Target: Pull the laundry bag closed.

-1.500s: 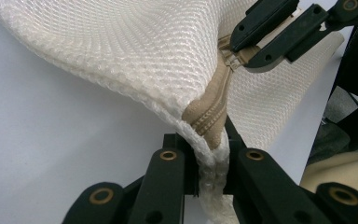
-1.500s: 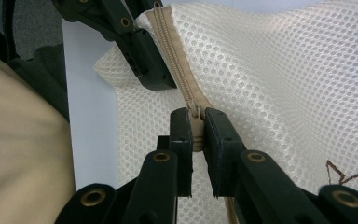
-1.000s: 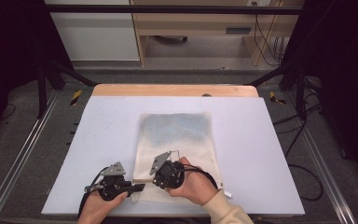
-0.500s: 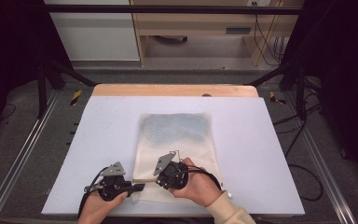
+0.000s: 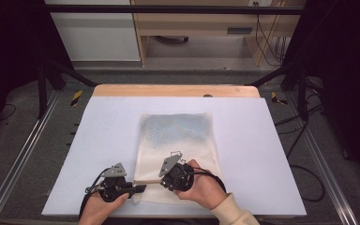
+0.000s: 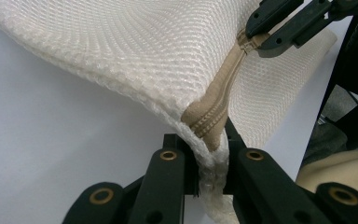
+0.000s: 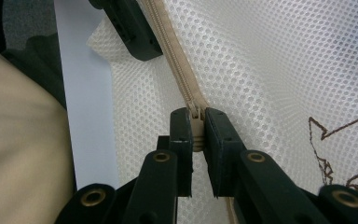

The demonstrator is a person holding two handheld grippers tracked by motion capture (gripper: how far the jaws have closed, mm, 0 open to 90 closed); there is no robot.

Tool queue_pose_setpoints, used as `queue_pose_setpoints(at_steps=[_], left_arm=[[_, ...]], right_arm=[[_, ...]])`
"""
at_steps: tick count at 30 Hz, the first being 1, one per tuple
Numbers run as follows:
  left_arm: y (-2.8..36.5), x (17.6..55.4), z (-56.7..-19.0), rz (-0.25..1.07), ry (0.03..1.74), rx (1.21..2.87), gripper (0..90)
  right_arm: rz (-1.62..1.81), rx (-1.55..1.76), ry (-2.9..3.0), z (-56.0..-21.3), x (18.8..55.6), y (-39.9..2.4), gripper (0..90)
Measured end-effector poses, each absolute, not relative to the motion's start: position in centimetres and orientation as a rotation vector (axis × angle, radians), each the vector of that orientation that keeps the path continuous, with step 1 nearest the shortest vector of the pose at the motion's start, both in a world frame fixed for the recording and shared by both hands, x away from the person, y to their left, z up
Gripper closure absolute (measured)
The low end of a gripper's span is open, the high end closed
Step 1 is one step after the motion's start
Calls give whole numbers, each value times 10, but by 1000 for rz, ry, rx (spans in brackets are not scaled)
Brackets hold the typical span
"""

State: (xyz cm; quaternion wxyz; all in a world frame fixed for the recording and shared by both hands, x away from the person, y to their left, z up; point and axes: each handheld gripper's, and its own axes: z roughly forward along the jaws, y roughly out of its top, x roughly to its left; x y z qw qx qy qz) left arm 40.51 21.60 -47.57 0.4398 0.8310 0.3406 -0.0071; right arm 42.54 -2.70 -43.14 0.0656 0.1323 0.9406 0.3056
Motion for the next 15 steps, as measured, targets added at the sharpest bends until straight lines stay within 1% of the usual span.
queue_pose_setpoints(at_steps=[15], left_arm=[[215, 405, -476, -17, 840, 2067, 837]], right_arm=[[935, 425, 2829, -432, 425, -32, 820]])
